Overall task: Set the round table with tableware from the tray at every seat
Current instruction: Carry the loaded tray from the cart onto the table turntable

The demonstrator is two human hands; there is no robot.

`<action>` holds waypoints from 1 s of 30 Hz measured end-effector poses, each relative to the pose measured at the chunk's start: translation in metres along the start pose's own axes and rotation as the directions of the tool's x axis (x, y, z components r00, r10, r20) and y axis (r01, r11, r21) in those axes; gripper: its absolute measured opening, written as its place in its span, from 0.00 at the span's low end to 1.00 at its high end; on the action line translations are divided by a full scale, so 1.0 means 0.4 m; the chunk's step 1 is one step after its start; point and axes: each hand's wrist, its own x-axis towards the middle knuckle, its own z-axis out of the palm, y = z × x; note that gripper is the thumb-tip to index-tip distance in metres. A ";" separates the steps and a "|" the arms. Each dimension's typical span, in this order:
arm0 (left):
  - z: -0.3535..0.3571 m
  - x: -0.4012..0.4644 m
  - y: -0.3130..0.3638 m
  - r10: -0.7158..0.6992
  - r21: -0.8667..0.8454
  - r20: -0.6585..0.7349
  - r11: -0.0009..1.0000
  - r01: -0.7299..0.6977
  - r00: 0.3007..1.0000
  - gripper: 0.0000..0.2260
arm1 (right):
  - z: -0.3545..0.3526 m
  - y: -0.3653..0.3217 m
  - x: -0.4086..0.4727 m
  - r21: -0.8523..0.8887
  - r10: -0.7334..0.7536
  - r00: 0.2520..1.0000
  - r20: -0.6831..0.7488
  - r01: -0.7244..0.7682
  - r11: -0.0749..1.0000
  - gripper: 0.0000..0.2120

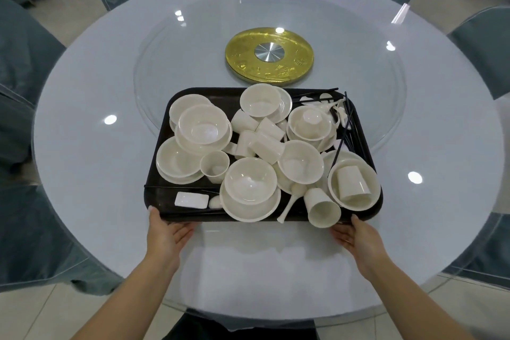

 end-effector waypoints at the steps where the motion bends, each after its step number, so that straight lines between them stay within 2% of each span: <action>1: 0.016 0.007 0.010 0.004 -0.004 0.001 1.000 -0.004 1.000 0.29 | 0.006 -0.014 0.009 -0.003 -0.008 1.000 -0.003 0.008 1.000 0.16; 5: 0.088 0.039 0.049 0.070 0.036 -0.025 0.997 -0.069 0.997 0.24 | 0.031 -0.093 0.054 -0.011 -0.031 0.999 -0.013 0.031 0.999 0.17; 9: 0.168 0.092 0.117 0.147 0.115 -0.052 0.983 -0.140 0.988 0.20 | 0.062 -0.186 0.105 0.075 -0.030 0.999 0.018 0.029 0.997 0.14; 13: 0.238 0.149 0.183 0.164 0.204 -0.001 0.966 -0.160 0.986 0.15 | 0.098 -0.274 0.158 0.102 -0.049 0.998 0.027 0.046 0.994 0.12; 17: 0.300 0.185 0.220 0.148 0.222 0.043 0.963 -0.154 0.988 0.10 | 0.122 -0.343 0.218 0.115 -0.048 0.999 -0.003 0.048 0.992 0.09; 25: 0.347 0.244 0.209 0.097 0.315 0.034 0.943 -0.103 0.995 0.10 | 0.133 -0.371 0.298 0.038 -0.031 0.998 -0.054 0.033 0.999 0.10; 30: 0.334 0.257 0.191 0.133 0.370 0.022 0.920 -0.131 0.991 0.11 | 0.130 -0.355 0.303 0.049 -0.074 0.995 -0.070 0.077 0.996 0.09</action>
